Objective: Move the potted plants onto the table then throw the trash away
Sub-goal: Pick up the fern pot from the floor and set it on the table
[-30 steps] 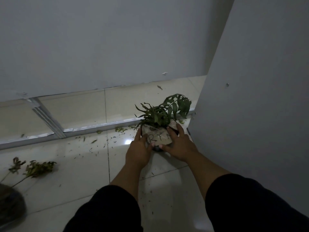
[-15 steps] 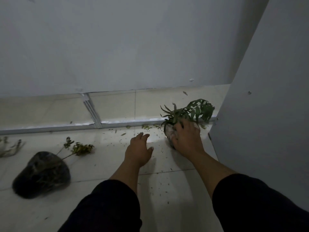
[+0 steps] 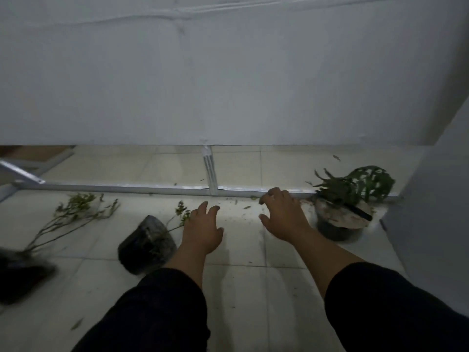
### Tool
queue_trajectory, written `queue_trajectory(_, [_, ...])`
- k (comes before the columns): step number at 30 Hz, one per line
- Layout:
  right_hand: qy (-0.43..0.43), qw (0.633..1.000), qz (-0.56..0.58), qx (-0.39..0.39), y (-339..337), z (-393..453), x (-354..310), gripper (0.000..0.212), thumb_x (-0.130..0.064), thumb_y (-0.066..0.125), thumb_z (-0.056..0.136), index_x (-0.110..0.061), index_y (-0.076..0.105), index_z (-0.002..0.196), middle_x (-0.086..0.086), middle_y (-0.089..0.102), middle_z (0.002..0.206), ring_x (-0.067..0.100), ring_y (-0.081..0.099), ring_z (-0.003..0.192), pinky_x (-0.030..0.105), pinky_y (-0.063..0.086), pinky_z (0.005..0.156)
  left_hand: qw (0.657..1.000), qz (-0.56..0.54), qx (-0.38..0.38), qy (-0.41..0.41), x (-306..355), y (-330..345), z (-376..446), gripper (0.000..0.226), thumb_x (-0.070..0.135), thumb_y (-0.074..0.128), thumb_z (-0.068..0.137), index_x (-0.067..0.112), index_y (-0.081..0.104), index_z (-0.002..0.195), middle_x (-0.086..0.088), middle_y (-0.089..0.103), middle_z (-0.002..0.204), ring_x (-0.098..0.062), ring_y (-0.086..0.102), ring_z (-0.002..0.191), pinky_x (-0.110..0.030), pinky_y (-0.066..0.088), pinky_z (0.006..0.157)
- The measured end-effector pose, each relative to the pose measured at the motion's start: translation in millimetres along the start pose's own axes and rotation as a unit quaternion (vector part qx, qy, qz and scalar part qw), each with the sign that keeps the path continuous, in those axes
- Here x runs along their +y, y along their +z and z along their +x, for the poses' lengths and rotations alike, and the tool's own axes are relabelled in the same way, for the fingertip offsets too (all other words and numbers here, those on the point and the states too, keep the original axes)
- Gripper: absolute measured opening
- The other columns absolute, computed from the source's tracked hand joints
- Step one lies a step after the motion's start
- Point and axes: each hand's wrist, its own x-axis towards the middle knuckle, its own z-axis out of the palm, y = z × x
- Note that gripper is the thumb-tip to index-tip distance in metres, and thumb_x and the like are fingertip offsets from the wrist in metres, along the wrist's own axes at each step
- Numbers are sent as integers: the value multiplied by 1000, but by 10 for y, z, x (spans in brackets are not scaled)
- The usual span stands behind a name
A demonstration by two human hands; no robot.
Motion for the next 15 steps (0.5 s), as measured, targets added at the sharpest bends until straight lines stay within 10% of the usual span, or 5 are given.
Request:
queue_trajectory(8, [-8,994,60,-94,674,236,-1369,54,-41,54,88,-24,40,138,7,37,146,30,37,130,45,36,103,998,2,-14,-63,-877,-152,88,70,14,44,91,30,12,151,-10,-7,162,-35,-6,148,-54,1,120])
queue_trajectory(15, [28,978,116,-171,1310,288,-1937,58,-44,51,90,-25,35,143,11,33,148,34,39,128,44,42,101,982,-28,-122,-142,-1665,-147,161,58,30,35,99,36,9,150,-8,-13,161,-40,-1,147,-60,8,118])
